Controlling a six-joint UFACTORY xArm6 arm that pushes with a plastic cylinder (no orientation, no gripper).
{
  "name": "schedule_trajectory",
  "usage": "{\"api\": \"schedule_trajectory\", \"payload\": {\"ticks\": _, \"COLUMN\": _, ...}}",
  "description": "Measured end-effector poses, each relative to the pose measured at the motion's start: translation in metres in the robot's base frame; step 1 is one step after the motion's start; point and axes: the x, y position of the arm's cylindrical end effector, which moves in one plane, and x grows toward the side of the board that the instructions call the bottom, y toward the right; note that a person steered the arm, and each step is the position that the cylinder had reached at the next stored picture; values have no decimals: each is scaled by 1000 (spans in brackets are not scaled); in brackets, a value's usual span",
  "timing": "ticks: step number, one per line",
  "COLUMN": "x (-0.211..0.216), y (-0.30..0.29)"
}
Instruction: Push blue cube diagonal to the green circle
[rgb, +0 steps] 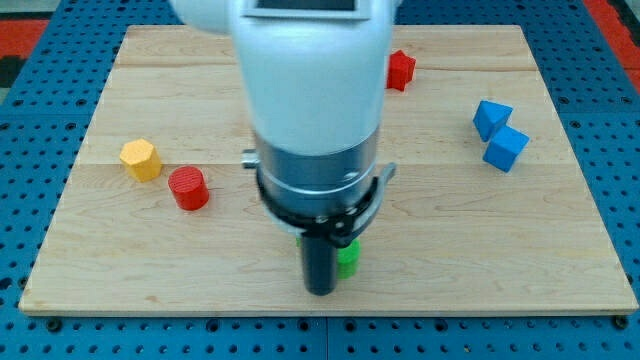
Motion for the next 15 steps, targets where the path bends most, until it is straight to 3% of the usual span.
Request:
{"api": "schedule_trajectory", "payload": {"ticks": 3, "x": -35, "y": 68}}
{"api": "schedule_trajectory", "payload": {"ticks": 4, "x": -39, "y": 115}}
{"api": "schedule_trajectory", "payload": {"ticks": 5, "x": -77, "y": 198}}
{"api": "schedule_trajectory", "payload": {"ticks": 6, "x": -111, "y": 238}}
{"api": "schedule_trajectory", "payload": {"ticks": 8, "x": -165, "y": 272}}
{"api": "schedule_trajectory", "payload": {"ticks": 11, "x": -142, "y": 164}}
{"api": "schedule_trajectory", "payload": {"ticks": 13, "x": -176, "y": 174}}
{"api": "schedule_trajectory", "payload": {"ticks": 15, "x": -191, "y": 124}}
